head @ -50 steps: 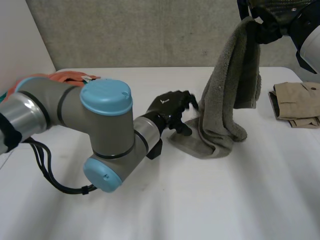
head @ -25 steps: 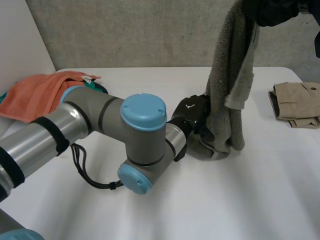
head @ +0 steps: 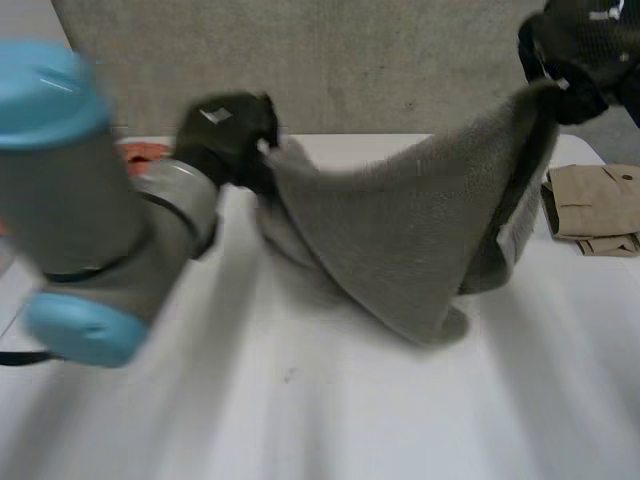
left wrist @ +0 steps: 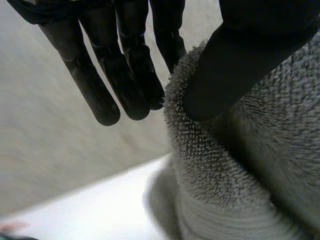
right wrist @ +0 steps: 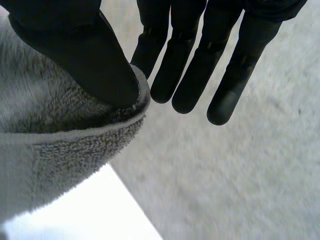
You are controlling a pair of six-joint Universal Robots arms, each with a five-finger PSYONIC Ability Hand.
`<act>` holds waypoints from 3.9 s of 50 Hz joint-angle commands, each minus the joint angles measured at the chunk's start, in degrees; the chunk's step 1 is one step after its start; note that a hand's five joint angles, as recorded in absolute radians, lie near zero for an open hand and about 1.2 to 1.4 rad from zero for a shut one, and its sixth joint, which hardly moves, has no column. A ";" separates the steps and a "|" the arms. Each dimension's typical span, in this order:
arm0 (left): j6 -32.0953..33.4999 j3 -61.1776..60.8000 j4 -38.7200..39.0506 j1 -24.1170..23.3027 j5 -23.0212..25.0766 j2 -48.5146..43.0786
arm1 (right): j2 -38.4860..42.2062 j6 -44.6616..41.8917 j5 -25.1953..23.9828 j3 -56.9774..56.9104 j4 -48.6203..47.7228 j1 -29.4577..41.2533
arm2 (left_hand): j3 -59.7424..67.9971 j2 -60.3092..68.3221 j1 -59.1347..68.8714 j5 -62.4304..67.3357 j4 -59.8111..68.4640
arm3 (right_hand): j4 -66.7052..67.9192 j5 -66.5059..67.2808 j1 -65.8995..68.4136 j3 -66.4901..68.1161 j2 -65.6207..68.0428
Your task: Fold the laundry.
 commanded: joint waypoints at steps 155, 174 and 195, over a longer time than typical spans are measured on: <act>21.70 -1.12 -5.32 5.90 1.66 14.39 | 15.51 35.68 -0.04 24.53 -13.20 6.02 | 11.91 11.53 14.15 14.28 11.42 | -58.72 -56.81 -54.38 -58.22 -57.72; 21.35 5.83 -5.14 4.66 1.31 16.50 | 34.76 14.47 17.47 9.33 -19.83 0.62 | 11.91 11.53 14.15 14.28 11.42 | -30.94 -29.02 -26.59 -30.43 -29.94; 22.40 -0.67 -7.25 11.17 1.66 19.14 | 9.92 -3.04 8.33 8.28 -6.47 -7.58 | 11.91 11.53 14.15 14.28 11.42 | 11.28 13.19 15.62 11.78 12.28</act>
